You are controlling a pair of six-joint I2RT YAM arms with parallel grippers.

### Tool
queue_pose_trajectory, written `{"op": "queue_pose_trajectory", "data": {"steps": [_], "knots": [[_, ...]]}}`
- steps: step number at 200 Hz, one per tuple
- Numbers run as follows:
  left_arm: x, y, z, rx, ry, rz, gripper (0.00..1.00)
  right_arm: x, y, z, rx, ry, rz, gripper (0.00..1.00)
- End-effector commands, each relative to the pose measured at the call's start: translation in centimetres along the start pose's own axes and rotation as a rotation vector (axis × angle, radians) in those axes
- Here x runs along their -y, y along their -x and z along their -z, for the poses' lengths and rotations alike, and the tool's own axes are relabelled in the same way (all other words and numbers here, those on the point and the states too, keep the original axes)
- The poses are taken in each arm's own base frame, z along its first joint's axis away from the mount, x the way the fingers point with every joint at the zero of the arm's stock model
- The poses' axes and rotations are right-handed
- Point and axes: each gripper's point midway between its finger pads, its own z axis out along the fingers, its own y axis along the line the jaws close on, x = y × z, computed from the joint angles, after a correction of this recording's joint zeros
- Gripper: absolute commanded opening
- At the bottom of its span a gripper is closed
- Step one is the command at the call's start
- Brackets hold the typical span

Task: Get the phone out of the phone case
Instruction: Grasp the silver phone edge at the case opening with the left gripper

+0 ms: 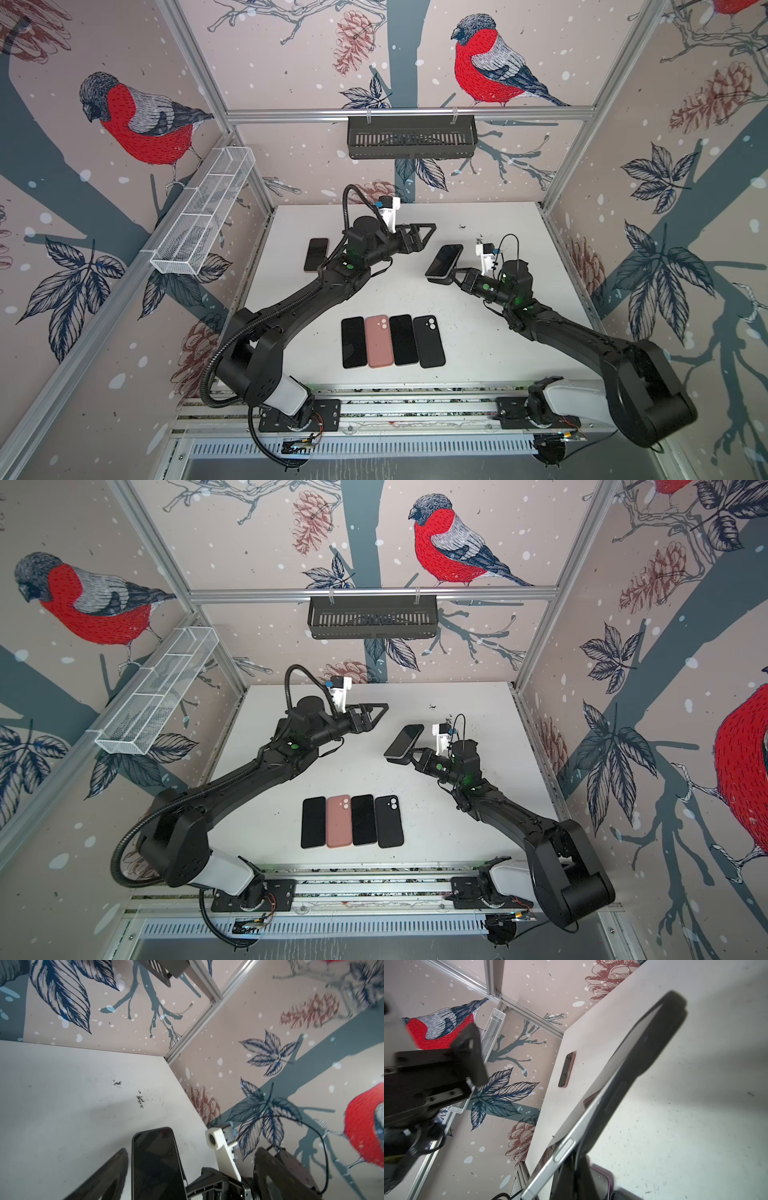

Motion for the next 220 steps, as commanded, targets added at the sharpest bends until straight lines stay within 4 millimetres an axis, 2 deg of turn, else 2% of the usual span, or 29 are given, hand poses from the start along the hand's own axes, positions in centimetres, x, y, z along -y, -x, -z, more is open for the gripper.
{"op": "queue_pose_trajectory", "data": {"steps": [1, 12, 44, 101, 127, 163, 196, 220], "knots": [[-3.2, -5.9, 0.1, -0.261, 0.176, -0.207, 0.83, -1.0, 0.3, -0.3, 0.003, 0.059, 0.036, 0.00], [-3.0, -7.7, -0.1, -0.333, 0.189, -0.266, 0.78, -0.9, 0.2, -0.4, -0.004, 0.063, 0.032, 0.00], [-3.0, -12.1, -0.9, -0.477, 0.230, -0.353, 0.74, -0.8, -0.2, -0.4, -0.014, 0.064, 0.028, 0.00], [-4.0, -14.7, -2.4, -0.520, 0.306, -0.417, 0.68, -1.0, -0.7, -0.3, -0.018, 0.070, 0.025, 0.00], [-4.7, -15.1, -2.8, -0.516, 0.346, -0.434, 0.64, -1.2, -0.9, -0.3, -0.020, 0.076, 0.027, 0.00], [-7.8, -13.6, -1.6, -0.486, 0.576, -0.439, 0.35, -1.4, -1.5, -0.3, -0.032, 0.082, 0.029, 0.00], [-8.3, -13.2, -0.6, -0.438, 0.607, -0.445, 0.13, -1.8, -2.2, -1.0, -0.050, 0.101, 0.019, 0.00], [-8.6, -12.1, 1.3, -0.365, 0.662, -0.441, 0.04, -1.8, -2.8, -1.8, -0.069, 0.099, 0.013, 0.00]]}}
